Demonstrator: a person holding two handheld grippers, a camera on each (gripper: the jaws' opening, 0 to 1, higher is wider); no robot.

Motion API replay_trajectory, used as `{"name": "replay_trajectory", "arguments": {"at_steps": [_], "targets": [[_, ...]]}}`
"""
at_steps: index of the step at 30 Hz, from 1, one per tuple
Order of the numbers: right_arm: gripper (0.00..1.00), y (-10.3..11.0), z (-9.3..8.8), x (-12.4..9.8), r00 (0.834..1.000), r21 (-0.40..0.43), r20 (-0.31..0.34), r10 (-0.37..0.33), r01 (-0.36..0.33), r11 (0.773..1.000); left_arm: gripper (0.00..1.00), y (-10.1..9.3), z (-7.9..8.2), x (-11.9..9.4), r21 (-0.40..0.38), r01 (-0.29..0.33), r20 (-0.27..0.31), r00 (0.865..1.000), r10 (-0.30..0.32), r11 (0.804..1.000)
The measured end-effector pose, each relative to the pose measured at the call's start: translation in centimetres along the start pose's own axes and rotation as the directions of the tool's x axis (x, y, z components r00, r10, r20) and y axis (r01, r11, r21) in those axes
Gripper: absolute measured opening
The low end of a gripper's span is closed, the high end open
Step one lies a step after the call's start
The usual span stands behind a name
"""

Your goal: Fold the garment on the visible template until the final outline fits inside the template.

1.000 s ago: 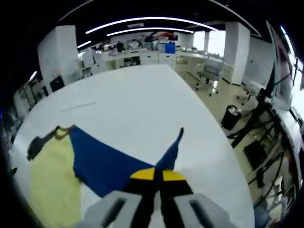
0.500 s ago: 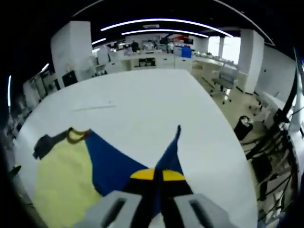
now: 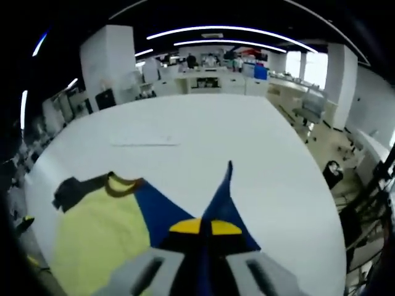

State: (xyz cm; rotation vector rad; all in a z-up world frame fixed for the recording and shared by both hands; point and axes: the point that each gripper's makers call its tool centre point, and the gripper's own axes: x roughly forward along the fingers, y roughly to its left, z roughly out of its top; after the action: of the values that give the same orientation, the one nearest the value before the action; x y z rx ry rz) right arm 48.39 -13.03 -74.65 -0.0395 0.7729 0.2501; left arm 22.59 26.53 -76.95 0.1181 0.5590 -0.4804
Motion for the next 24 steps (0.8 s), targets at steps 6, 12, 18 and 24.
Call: {"name": "replay_trajectory", "arguments": {"at_steps": [6, 12, 18, 24], "targets": [[0.0, 2.4, 0.6, 1.2, 0.999, -0.028, -0.024, 0.045, -0.045, 0.999, 0.99, 0.1, -0.1, -0.2, -0.003, -0.002, -0.003, 1.0, 0.002, 1.0], [0.0, 5.0, 0.9, 2.3, 0.995, -0.035, -0.048, 0.09, -0.092, 0.995, 0.99, 0.1, -0.3, -0.3, 0.011, -0.016, -0.007, 1.0, 0.016, 1.0], [0.0, 7.8, 1.4, 2.9, 0.99, -0.05, -0.057, 0.13, -0.133, 0.99, 0.99, 0.3, -0.2, -0.5, 0.005, -0.02, 0.0, 1.0, 0.02, 1.0], [0.0, 10.4, 1.8, 3.0, 0.985, -0.049, -0.049, 0.164, -0.166, 0.985, 0.98, -0.1, -0.4, -0.5, 0.002, -0.007, -0.009, 1.0, 0.007, 1.0]]}}
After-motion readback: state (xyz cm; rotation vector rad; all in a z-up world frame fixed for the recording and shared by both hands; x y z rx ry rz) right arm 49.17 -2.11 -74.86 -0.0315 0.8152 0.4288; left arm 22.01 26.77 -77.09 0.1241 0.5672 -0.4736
